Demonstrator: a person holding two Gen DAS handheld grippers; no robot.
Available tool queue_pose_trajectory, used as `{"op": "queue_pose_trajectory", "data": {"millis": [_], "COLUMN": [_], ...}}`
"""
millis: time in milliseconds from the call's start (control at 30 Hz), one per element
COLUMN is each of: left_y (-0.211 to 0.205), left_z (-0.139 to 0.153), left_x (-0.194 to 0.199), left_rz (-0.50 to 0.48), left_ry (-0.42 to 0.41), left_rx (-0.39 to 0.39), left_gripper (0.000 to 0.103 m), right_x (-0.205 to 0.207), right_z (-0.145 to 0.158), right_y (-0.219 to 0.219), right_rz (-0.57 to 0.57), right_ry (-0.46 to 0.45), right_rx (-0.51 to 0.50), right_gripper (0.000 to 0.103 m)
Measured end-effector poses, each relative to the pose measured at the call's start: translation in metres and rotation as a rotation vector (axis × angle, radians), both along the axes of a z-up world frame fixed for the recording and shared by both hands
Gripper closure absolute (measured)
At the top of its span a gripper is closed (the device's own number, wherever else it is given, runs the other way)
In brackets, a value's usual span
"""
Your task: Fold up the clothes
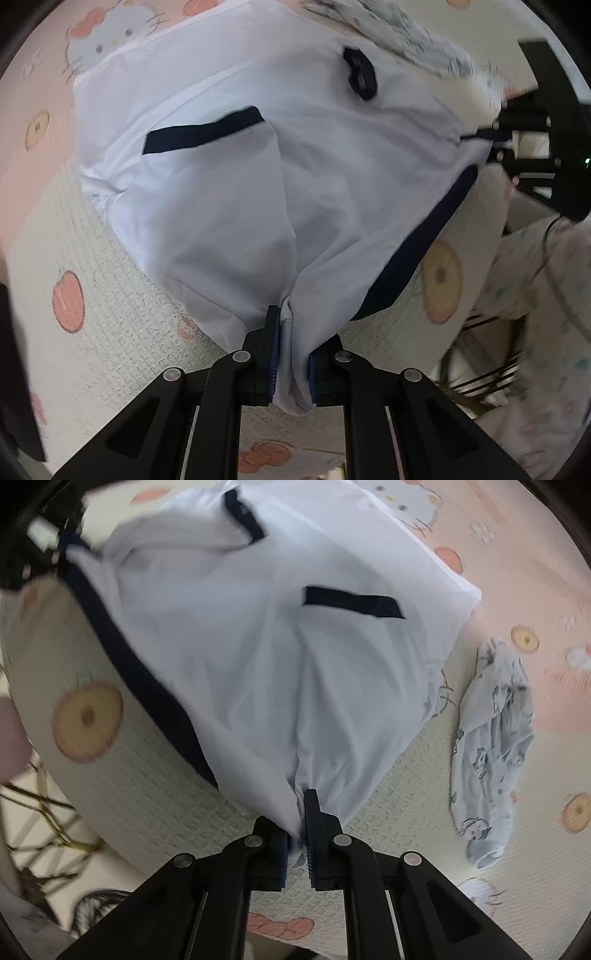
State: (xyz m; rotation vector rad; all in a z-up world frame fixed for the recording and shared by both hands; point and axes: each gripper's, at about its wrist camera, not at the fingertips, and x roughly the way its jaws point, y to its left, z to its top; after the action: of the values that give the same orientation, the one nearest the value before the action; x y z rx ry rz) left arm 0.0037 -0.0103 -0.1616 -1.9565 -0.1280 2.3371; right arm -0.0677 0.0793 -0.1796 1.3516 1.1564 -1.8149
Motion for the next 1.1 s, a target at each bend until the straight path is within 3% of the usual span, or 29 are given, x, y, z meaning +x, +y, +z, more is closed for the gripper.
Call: {"op": "queue_pose_trajectory", "data": {"millis": [200, 400, 567, 667, 767, 967, 1100], "left_y": [-0.015, -0.021, -0.036, -0.077, -0.092, -0.108, -0.114], "left_z": [0.011, 0.023, 0.036, 0.032, 0.018, 0.0, -0.006], "left_x": [0.0, 0.0, -0.039, -0.077, -0.097, -0.109, -0.113], "left_rz": [0.021, 0.019, 0.008, 0.05, 0.097, 0.147, 0.163], "left_ry": [-0.024, -0.039, -0.022, -0.034, -0.036, -0.024, 0.012], "left_rx": [0.054, 0.047, 0.026, 0.053, 0.074, 0.069, 0.015], "left_gripper": [0.093, 0.093, 0.093, 0.092, 0.091, 0.09, 0.088], "right_x": [-0.014, -0.033, -0.048, -0.072, -0.082, -0.097, -0.104], "right_z": [0.018, 0.029, 0.037, 0.037, 0.035, 0.021, 0.012], "right_y": [0.001, 0.004, 0.005, 0.003, 0.006, 0.003, 0.001], "right_rz": [-0.034, -0.104, -0.176, -0.257, -0.3, -0.402, -0.429], "right_ry": [-0.025, -0.027, -0.031, -0.06, -0.061, -0.057, -0.083], "right_rx": [-0.052, -0.098, -0.141, -0.174, -0.196, -0.17, -0.153], "right_gripper": [0.094, 0.094, 0.094, 0.094, 0.094, 0.094, 0.094]}}
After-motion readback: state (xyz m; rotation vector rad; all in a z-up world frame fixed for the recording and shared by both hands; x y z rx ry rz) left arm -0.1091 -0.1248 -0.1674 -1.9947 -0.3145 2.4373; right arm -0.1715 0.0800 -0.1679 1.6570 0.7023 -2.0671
